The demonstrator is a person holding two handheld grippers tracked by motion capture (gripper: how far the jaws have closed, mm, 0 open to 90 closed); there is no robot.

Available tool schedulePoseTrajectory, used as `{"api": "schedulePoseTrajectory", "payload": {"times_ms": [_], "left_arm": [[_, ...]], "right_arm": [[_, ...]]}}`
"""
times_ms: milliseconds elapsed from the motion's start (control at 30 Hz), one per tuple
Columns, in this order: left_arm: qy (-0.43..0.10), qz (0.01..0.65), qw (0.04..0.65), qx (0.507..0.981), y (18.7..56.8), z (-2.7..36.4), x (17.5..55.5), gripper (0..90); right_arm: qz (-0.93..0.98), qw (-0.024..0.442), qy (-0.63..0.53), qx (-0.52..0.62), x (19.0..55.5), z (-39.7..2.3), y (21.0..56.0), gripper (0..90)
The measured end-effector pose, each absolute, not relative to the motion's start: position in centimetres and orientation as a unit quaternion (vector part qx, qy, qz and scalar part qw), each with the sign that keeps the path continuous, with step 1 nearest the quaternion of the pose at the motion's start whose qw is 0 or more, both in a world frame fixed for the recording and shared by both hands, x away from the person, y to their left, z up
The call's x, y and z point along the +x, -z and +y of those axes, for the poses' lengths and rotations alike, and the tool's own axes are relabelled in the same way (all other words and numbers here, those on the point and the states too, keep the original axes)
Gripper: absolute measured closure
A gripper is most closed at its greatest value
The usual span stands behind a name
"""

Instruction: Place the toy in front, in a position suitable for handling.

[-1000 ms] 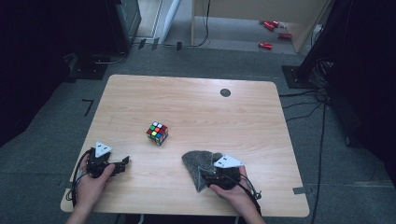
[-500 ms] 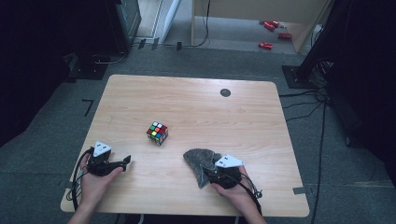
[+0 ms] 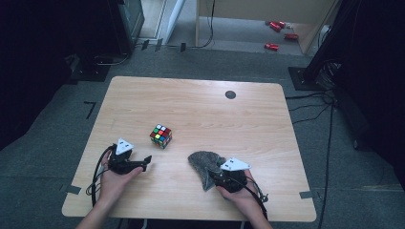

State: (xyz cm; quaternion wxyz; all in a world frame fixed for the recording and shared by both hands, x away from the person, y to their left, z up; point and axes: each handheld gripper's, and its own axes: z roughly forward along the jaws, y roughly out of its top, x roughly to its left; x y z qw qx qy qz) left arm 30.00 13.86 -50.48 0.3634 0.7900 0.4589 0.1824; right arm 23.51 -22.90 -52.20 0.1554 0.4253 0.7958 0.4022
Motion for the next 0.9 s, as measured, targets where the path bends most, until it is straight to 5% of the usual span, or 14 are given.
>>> {"api": "schedulePoseTrajectory", "payload": {"times_ms": [733,900], "left_arm": [[-0.198,0.463,0.362,0.785,51.2,8.4,33.7,15.6],[-0.218,0.453,0.365,0.784,51.3,7.7,33.8,34.4]], "right_arm": [[0.798,0.157,-0.402,0.422,23.5,-22.9,52.2,59.0],[0.798,0.157,-0.401,0.421,23.5,-22.9,52.2,58.9]]}}
